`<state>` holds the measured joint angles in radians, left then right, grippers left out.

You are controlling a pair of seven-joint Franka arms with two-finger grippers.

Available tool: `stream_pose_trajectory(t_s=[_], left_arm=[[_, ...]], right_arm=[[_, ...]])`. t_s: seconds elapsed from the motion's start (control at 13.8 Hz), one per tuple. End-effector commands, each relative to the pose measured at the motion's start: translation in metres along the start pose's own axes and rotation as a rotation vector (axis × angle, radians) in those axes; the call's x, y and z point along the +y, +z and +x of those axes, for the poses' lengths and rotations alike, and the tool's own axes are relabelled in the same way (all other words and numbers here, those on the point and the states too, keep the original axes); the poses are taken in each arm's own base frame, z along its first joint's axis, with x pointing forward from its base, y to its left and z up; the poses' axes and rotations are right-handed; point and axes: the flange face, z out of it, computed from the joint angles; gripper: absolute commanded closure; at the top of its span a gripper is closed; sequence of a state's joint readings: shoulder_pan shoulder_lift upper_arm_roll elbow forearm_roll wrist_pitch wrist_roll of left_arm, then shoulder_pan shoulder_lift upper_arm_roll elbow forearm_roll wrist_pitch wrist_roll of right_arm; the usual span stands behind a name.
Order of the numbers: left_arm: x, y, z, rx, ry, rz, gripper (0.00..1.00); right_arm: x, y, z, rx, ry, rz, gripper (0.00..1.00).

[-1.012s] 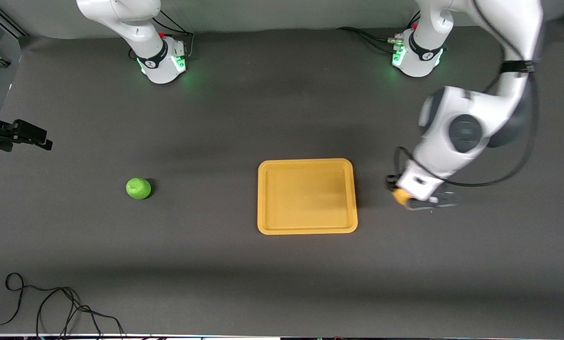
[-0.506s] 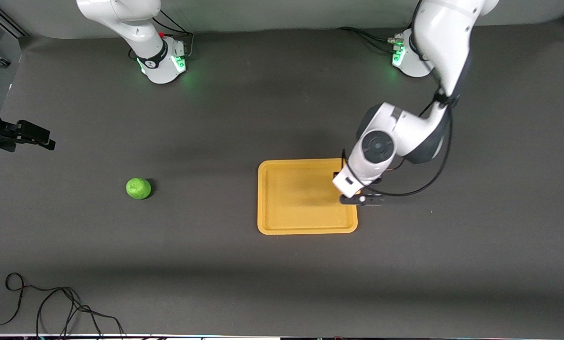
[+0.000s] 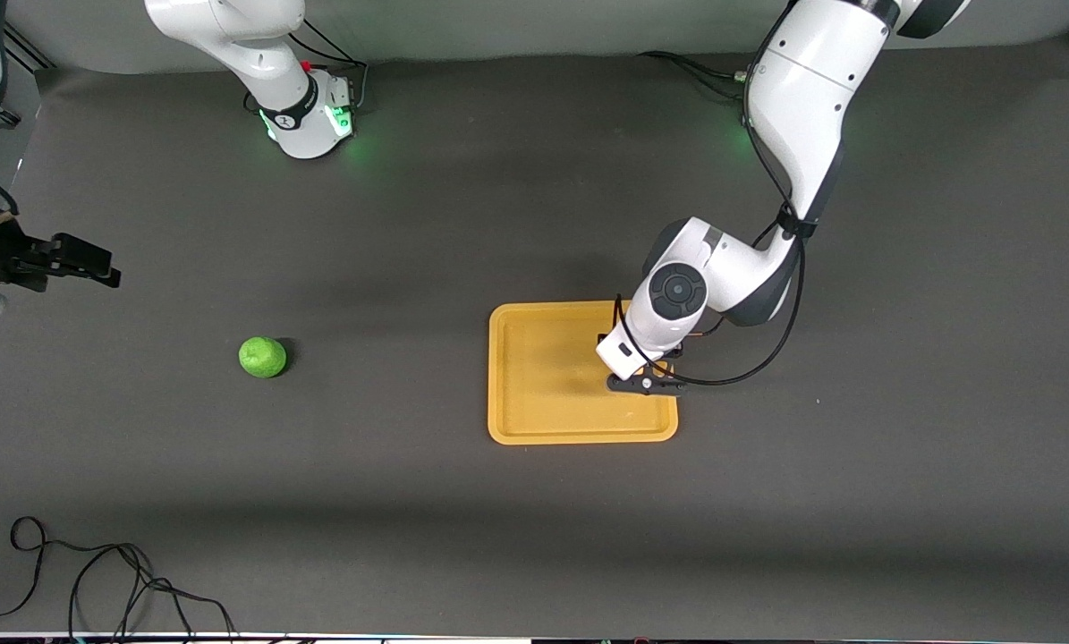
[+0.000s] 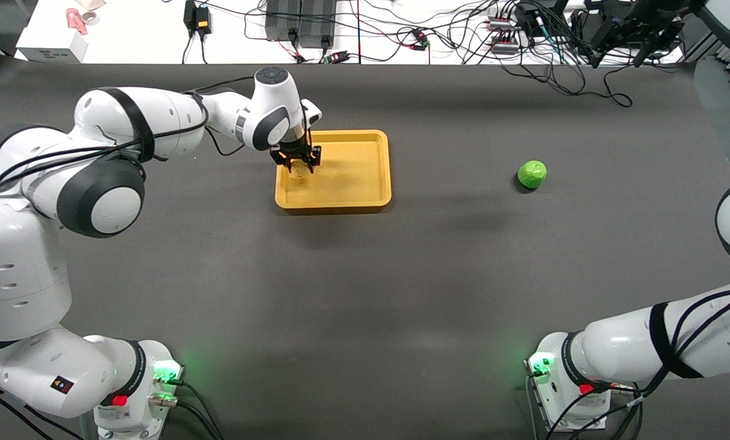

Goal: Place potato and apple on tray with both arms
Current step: 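Carry the potato with the left gripper over the yellow tray, then release the potato on the tray while the right gripper reaches the apple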

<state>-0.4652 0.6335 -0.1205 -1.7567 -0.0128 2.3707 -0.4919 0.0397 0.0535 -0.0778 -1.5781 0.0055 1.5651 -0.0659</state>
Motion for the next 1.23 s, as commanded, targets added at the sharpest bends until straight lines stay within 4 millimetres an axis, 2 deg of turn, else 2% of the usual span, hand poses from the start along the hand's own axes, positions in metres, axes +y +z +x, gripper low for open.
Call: stream_pose_trajectory(t_s=[0.0,0.07,0.14,0.36,0.43,0.51,0.65,0.8,0.94,1.08,1.16], left_arm=[[0.0,-0.002,0.002,-0.019,-0.006,0.011,0.4],[0.0,0.0,0.002,-0.021,-0.007,0.013,0.11],[0.0,-0.003,0.002,-0.017,-0.012,0.011,0.0],[-0.006,-0.011,0.006,-0.015,-0.024,0.011,0.0],[-0.011,-0.027,0.008,-0.021,-0.035,0.014,0.0],[-0.02,-0.052,0.013,-0.02,-0.05,0.014,0.0],[-0.041,-0.123,0.017,-0.013,-0.082,0.016,0.0],[-0.079,-0.182,0.025,0.0,-0.134,0.011,0.0],[-0.115,-0.222,0.027,0.016,-0.158,0.008,0.0],[-0.15,-0.241,0.028,0.024,-0.153,0.019,0.0],[-0.179,-0.246,0.033,0.029,-0.143,0.017,0.0]], right_arm=[[-0.033,0.003,-0.008,0.014,-0.001,-0.001,0.0],[-0.037,0.008,-0.011,0.026,-0.009,0.0,0.0],[-0.035,0.017,-0.018,0.05,-0.007,0.003,0.0],[-0.028,0.059,-0.054,0.14,-0.013,0.008,0.0],[-0.025,0.069,-0.056,0.138,-0.009,0.006,0.0],[-0.014,0.079,-0.053,0.125,0.01,0.007,0.0],[0.003,0.108,-0.039,0.087,0.044,0.006,0.0],[0.007,0.15,-0.019,0.052,0.053,-0.004,0.0],[0.007,0.198,0.0,0.036,0.062,-0.006,0.0],[0.005,0.243,0.0,0.062,0.058,-0.014,0.0],[0.005,0.266,-0.002,0.072,0.058,-0.018,0.0]])
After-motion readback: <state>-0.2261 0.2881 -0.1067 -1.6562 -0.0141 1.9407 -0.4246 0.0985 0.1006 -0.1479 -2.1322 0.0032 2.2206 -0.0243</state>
